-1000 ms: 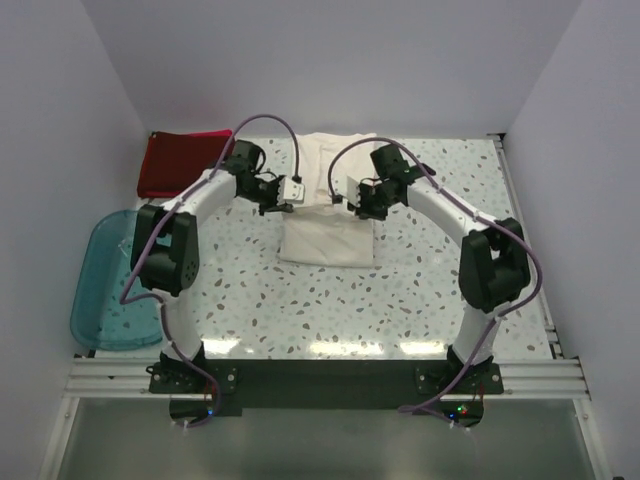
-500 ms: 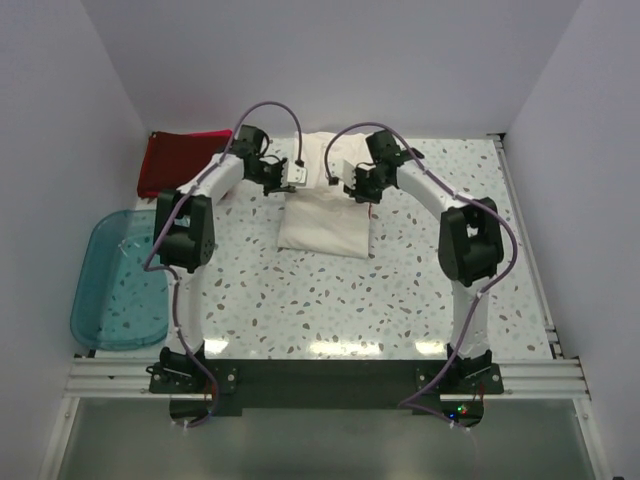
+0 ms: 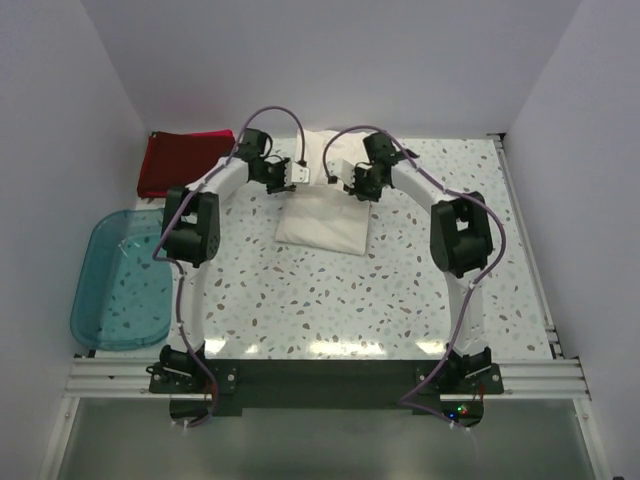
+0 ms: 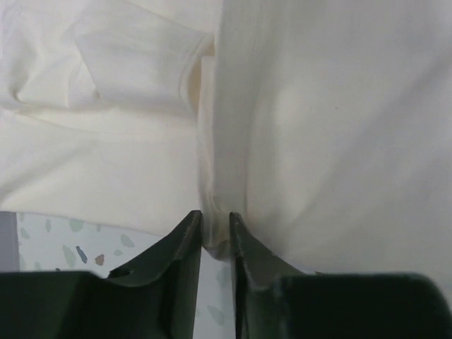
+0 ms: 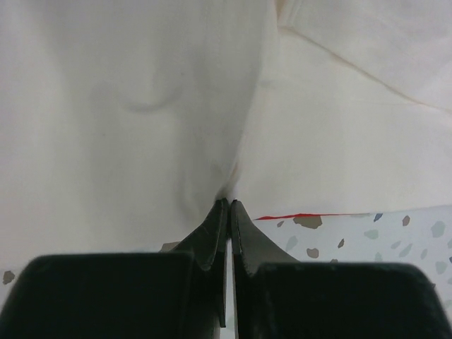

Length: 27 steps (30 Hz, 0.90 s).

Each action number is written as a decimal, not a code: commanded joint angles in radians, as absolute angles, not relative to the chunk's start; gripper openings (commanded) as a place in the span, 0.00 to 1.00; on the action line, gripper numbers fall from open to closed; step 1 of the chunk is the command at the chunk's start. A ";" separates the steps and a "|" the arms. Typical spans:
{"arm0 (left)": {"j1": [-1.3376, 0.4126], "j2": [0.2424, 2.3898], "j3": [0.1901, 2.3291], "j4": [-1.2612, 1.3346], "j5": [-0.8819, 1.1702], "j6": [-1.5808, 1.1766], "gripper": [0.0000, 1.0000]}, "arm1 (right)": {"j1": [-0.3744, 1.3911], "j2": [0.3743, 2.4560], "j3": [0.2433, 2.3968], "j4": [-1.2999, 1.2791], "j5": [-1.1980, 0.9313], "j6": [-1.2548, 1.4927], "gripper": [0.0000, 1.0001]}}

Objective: Fold and stack the t-shirts
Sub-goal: Fold the tshirt

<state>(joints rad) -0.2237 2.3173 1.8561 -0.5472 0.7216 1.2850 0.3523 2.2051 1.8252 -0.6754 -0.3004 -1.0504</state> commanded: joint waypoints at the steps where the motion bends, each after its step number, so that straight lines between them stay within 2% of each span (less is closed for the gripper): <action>1: -0.213 2.338 1.916 -0.423 0.693 1.188 0.33 | 0.345 2.230 1.881 -0.614 -0.203 -1.013 0.00; 2: -0.212 2.335 1.927 -0.399 0.677 1.158 0.41 | 0.345 2.233 1.884 -0.595 -0.177 -0.999 0.06; 3: -0.212 2.330 1.931 -0.387 0.672 1.087 0.43 | 0.344 2.233 1.888 -0.580 -0.148 -0.986 0.11; 4: -0.206 2.323 1.933 -0.370 0.670 1.050 0.45 | 0.339 2.232 1.893 -0.554 -0.109 -0.957 0.21; 7: -0.184 2.278 1.933 -0.351 0.649 0.870 0.50 | 0.325 2.218 1.936 -0.540 -0.048 -0.870 0.33; 10: -0.166 2.214 1.905 -0.373 0.635 0.685 0.54 | 0.313 2.188 1.997 -0.609 -0.047 -0.772 0.40; 15: -0.173 2.083 1.760 -0.452 0.759 0.568 0.55 | 0.310 2.092 1.957 -0.802 -0.306 -0.643 0.40; 20: -0.196 2.051 1.661 -0.532 0.814 0.493 0.50 | 0.334 2.077 1.882 -0.914 -0.514 -0.520 0.30; 24: -0.210 2.082 1.641 -0.589 0.871 0.401 0.45 | 0.347 2.085 1.786 -0.872 -0.633 -0.340 0.26; 27: -0.212 2.103 1.599 -0.615 0.899 0.341 0.42 | 0.360 2.088 1.683 -0.777 -0.643 -0.261 0.25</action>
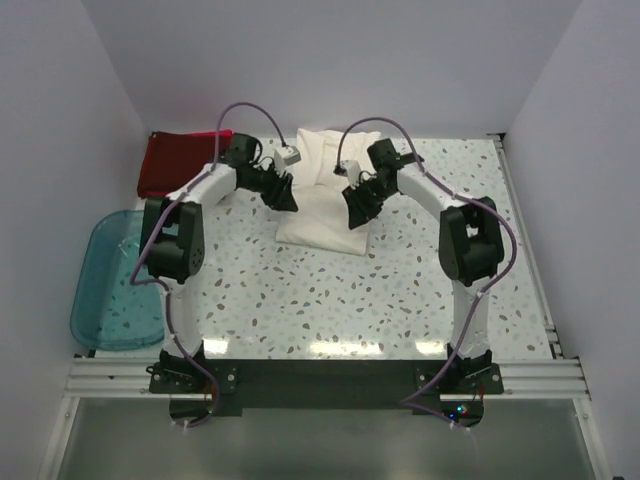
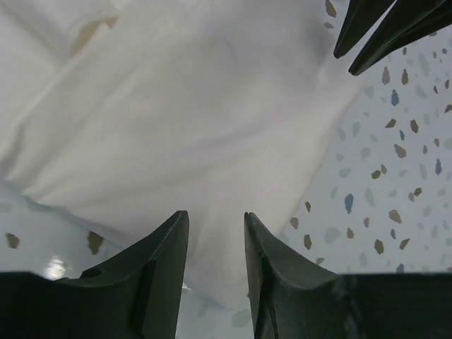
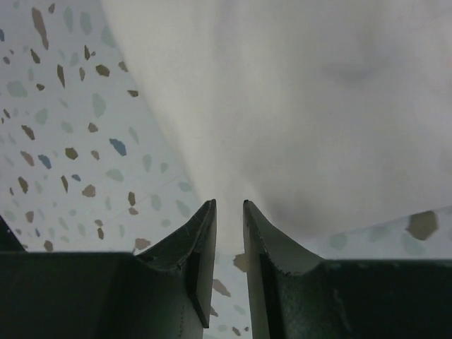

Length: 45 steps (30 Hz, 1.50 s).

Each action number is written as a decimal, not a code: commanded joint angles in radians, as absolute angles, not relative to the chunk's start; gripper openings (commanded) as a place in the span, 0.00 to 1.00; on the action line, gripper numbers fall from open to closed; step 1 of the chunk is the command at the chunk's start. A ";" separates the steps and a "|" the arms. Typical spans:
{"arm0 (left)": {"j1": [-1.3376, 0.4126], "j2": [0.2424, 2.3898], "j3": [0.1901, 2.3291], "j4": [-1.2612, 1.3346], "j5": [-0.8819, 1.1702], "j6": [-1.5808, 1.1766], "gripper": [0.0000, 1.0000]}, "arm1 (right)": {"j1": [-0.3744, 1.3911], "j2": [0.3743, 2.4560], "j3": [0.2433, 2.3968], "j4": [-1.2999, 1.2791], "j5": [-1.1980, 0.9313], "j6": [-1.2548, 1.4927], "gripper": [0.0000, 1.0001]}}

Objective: Fold and stack the t-shirts
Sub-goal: Fold the tshirt

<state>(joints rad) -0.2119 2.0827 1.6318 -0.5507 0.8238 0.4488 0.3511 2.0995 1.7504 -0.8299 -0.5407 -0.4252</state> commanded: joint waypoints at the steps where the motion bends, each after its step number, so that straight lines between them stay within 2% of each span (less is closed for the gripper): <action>1: -0.212 2.102 1.547 -0.580 0.894 0.316 0.42 | 0.364 2.092 1.658 -0.756 -0.628 -0.246 0.25; 6: -0.199 2.121 1.425 -0.471 0.798 0.152 0.40 | 0.364 2.170 1.605 -0.703 -0.526 -0.199 0.24; 11: -0.206 2.140 1.339 -0.474 0.772 0.126 0.38 | 0.357 2.169 1.534 -0.718 -0.408 -0.244 0.23; 18: -0.236 2.033 1.146 -0.434 0.836 0.068 0.37 | 0.348 1.987 1.318 -0.747 -0.373 -0.388 0.22; 22: -0.236 1.933 1.091 -0.402 0.897 0.072 0.39 | 0.348 1.867 1.289 -0.801 -0.440 -0.472 0.28; 24: -0.238 1.856 1.092 -0.397 0.911 0.144 0.41 | 0.348 1.787 1.292 -0.822 -0.475 -0.526 0.32; 27: -0.239 1.746 1.089 -0.394 0.868 0.320 0.48 | 0.353 1.697 1.272 -0.812 -0.509 -0.610 0.48; 28: -0.242 1.720 1.072 -0.371 0.845 0.365 0.51 | 0.357 1.680 1.249 -0.799 -0.503 -0.635 0.50; 31: -0.251 1.629 1.031 -0.344 0.790 0.555 0.57 | 0.377 1.629 1.195 -0.735 -0.468 -0.725 0.52; 38: -0.288 1.516 0.862 -0.203 0.693 0.891 0.61 | 0.505 1.608 1.085 -0.580 -0.345 -0.841 0.53; 45: -0.387 1.499 0.742 -0.060 0.583 1.005 0.61 | 0.532 1.673 1.057 -0.482 -0.293 -0.853 0.54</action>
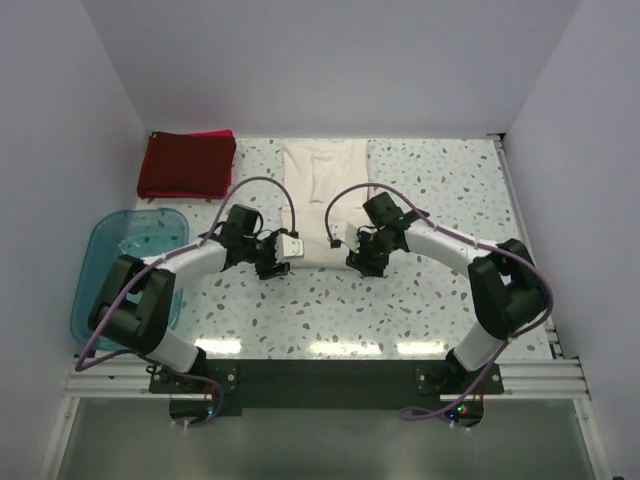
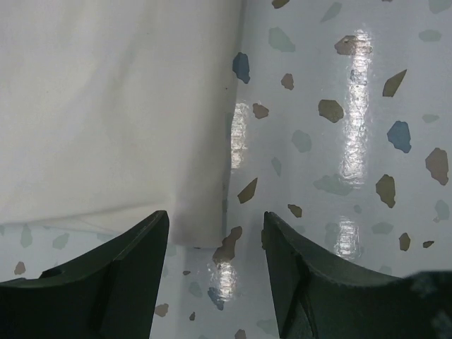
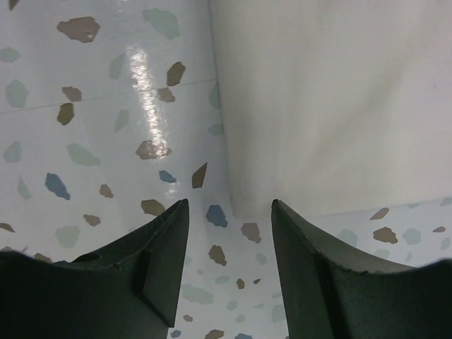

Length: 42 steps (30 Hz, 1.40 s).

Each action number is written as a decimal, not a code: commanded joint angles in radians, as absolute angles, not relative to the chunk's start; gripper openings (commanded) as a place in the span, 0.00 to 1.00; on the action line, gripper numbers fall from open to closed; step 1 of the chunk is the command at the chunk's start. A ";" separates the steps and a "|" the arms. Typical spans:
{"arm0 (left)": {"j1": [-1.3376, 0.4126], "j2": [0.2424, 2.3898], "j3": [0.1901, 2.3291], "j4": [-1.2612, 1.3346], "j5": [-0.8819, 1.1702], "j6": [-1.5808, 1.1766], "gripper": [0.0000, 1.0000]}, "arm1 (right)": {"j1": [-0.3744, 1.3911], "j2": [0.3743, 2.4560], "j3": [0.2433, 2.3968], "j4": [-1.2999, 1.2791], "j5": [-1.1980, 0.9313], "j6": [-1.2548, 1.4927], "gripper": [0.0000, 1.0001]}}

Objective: Fold and stack the t-shirts
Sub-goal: Fold the tshirt

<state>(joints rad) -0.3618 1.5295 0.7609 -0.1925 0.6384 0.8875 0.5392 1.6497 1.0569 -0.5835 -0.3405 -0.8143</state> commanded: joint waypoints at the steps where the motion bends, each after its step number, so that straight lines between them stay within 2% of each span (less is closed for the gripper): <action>1: -0.393 1.508 0.736 -0.043 0.581 1.006 0.61 | 0.532 1.678 1.051 -0.473 -0.290 -0.856 0.54; 10: -0.407 1.594 0.724 -0.043 0.505 1.088 0.59 | 0.532 1.739 1.029 -0.448 -0.279 -0.890 0.52; 13: -0.411 1.618 0.738 -0.058 0.483 1.103 0.53 | 0.534 1.766 1.019 -0.439 -0.265 -0.890 0.51; 14: -0.411 1.624 0.745 -0.069 0.480 1.109 0.50 | 0.534 1.775 1.016 -0.437 -0.252 -0.894 0.47; 16: -0.411 1.640 0.768 -0.104 0.479 1.111 0.35 | 0.534 1.787 1.011 -0.437 -0.236 -0.896 0.40; 17: -0.411 1.641 0.773 -0.112 0.479 1.111 0.30 | 0.534 1.784 1.011 -0.440 -0.232 -0.899 0.27; 18: -0.411 1.634 0.782 -0.129 0.482 1.111 0.22 | 0.535 1.781 1.015 -0.446 -0.230 -0.896 0.21; 19: -0.411 1.631 0.787 -0.136 0.485 1.106 0.19 | 0.534 1.766 1.020 -0.449 -0.230 -0.894 0.15; 20: -0.411 1.623 0.795 -0.146 0.488 1.092 0.16 | 0.534 1.757 1.026 -0.463 -0.230 -0.882 0.05; 21: -0.411 1.615 0.826 -0.179 0.494 1.079 0.09 | 0.534 1.746 1.049 -0.474 -0.233 -0.877 0.00; 24: -0.403 1.602 0.921 -0.256 0.512 1.017 0.00 | 0.525 1.707 1.119 -0.528 -0.247 -0.854 0.00; 32: -0.377 1.608 1.240 -0.457 0.517 0.899 0.00 | 0.439 1.670 1.379 -0.724 -0.307 -0.862 0.00; 37: -0.365 1.605 1.301 -0.440 0.488 0.850 0.00 | 0.408 1.689 1.519 -0.802 -0.330 -0.893 0.00; 42: -0.368 1.556 1.266 -0.503 0.569 0.900 0.00 | 0.408 1.655 1.490 -0.847 -0.356 -0.925 0.00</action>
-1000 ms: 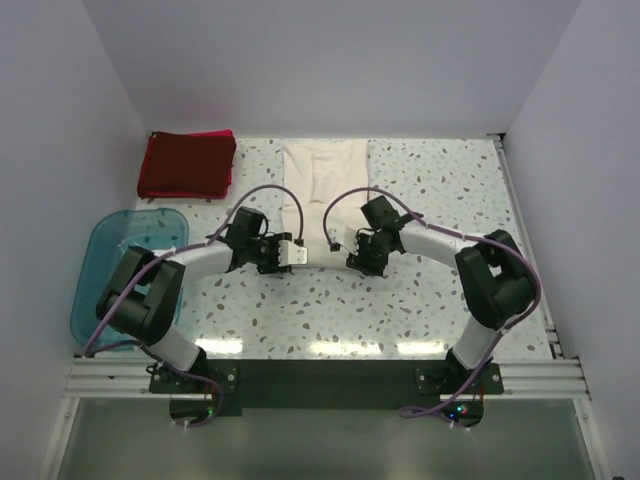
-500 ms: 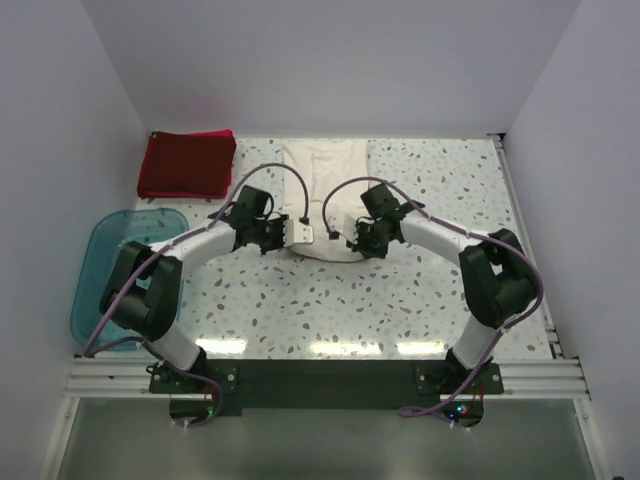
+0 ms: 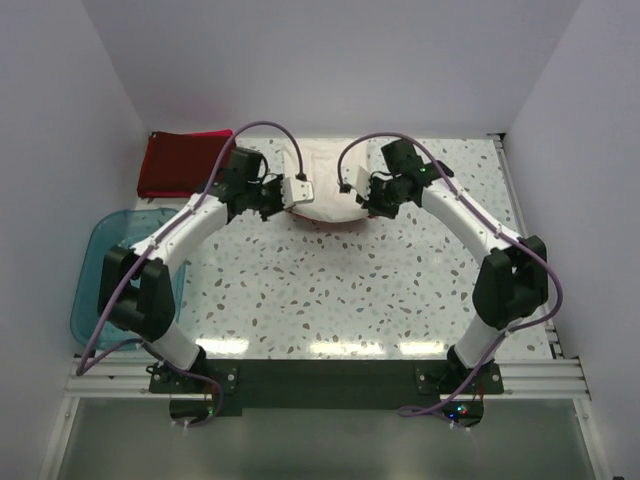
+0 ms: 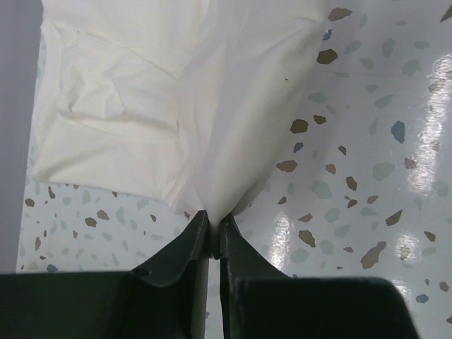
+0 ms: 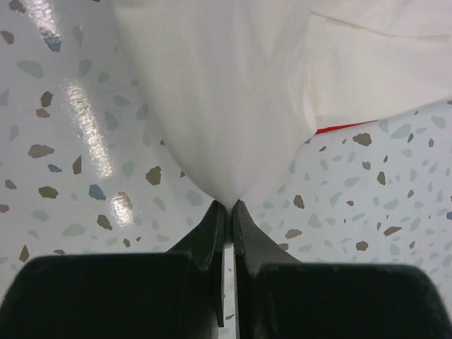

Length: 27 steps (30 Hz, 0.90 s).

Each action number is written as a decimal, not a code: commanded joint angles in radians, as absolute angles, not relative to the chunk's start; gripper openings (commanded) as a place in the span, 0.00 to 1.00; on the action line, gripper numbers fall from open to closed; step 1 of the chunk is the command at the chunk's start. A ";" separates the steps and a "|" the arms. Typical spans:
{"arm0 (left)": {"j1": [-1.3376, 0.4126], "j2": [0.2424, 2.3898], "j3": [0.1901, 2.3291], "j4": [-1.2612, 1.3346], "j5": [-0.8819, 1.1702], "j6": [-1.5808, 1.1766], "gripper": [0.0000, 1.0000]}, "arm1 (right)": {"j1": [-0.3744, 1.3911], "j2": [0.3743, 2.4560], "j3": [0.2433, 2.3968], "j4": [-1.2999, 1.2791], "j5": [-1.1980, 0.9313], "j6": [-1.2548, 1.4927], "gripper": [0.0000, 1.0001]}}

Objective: Fold and stack the t-shirts
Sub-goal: Fold the tshirt

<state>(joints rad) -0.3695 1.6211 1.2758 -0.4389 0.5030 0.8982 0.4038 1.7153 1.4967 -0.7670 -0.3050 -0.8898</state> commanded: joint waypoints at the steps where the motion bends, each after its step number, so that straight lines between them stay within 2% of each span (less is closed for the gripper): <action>1: -0.374 1.542 1.253 -0.514 0.592 0.914 0.00 | 0.411 1.632 1.477 -0.856 -0.363 -0.927 0.00; 9: -0.488 1.319 1.060 -0.813 0.725 1.060 0.00 | 0.433 1.384 1.211 -1.054 -0.515 -0.953 0.00; 12: -0.567 1.234 1.038 -0.937 0.776 1.029 0.00 | 0.460 1.263 1.160 -1.169 -0.586 -0.954 0.00; 16: -0.601 1.170 1.107 -0.991 0.873 0.855 0.00 | 0.466 1.178 1.215 -1.308 -0.663 -0.956 0.00; 22: -0.583 1.271 1.268 -0.992 0.796 0.857 0.00 | 0.445 1.328 1.313 -1.342 -0.617 -1.037 0.00; 27: -0.434 1.451 1.336 -1.038 0.844 0.974 0.00 | 0.419 1.528 1.462 -1.355 -0.623 -1.083 0.00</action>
